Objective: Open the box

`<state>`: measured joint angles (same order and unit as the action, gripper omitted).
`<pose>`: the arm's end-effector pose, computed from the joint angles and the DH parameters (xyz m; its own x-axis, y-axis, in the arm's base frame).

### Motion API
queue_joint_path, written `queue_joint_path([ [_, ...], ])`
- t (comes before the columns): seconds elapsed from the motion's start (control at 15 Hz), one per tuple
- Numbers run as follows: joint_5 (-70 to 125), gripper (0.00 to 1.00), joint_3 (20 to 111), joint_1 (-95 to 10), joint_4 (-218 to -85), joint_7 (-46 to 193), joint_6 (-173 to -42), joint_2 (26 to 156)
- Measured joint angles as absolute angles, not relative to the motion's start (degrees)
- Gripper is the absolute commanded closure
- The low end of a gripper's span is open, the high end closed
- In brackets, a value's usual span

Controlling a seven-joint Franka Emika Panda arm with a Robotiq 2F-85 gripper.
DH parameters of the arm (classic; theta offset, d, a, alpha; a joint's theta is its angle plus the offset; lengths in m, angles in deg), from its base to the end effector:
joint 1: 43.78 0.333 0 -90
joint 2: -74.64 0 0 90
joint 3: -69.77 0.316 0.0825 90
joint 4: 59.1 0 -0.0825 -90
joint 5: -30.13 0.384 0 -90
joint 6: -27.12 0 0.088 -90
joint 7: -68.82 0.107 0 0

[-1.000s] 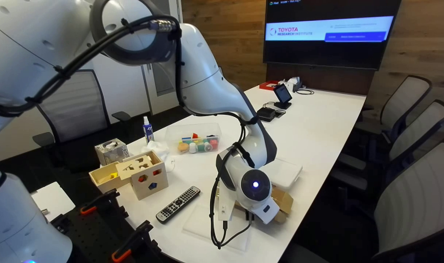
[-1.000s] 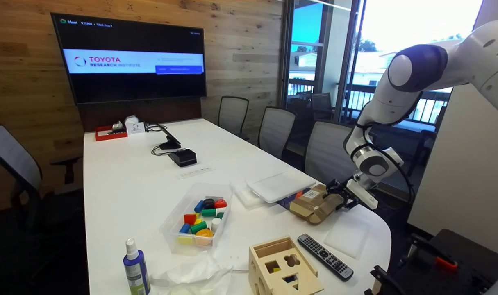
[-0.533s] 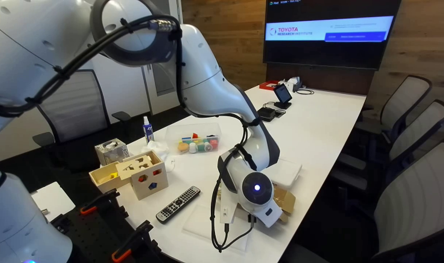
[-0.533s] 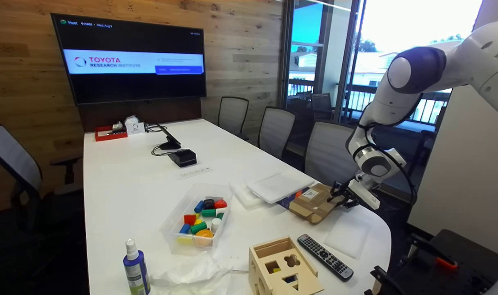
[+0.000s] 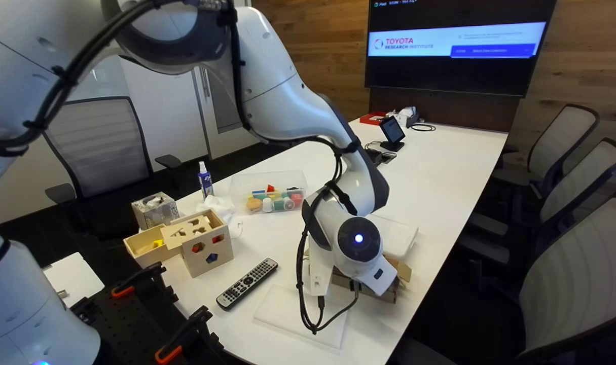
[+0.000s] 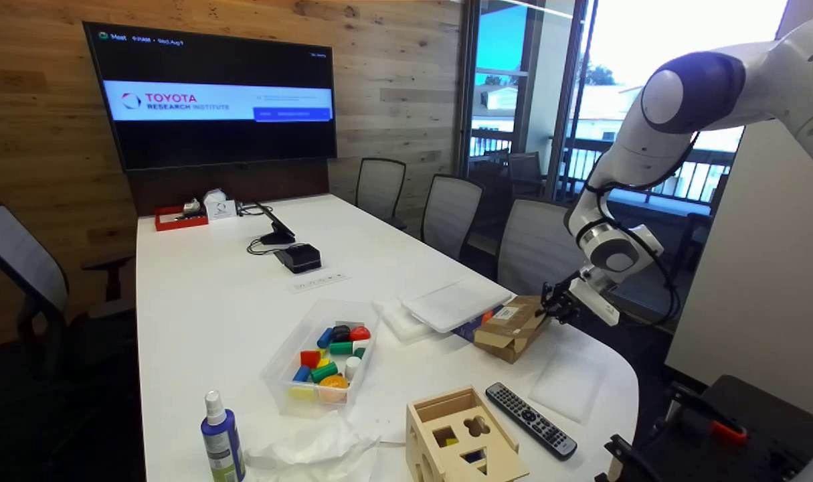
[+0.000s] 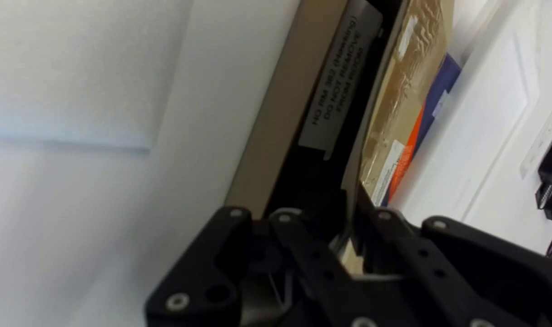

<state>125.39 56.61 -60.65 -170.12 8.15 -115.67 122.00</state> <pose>0.4810 -0.2940 0.0434 0.5957 -0.7941 0.1209 -0.6072 -0.5437 -0.5793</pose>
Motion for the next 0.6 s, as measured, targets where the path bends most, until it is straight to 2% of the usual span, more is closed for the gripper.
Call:
queue_joint_path([
  [0.6,112.4,0.98,55.6,-54.5,-173.2,12.2,-121.6,111.8],
])
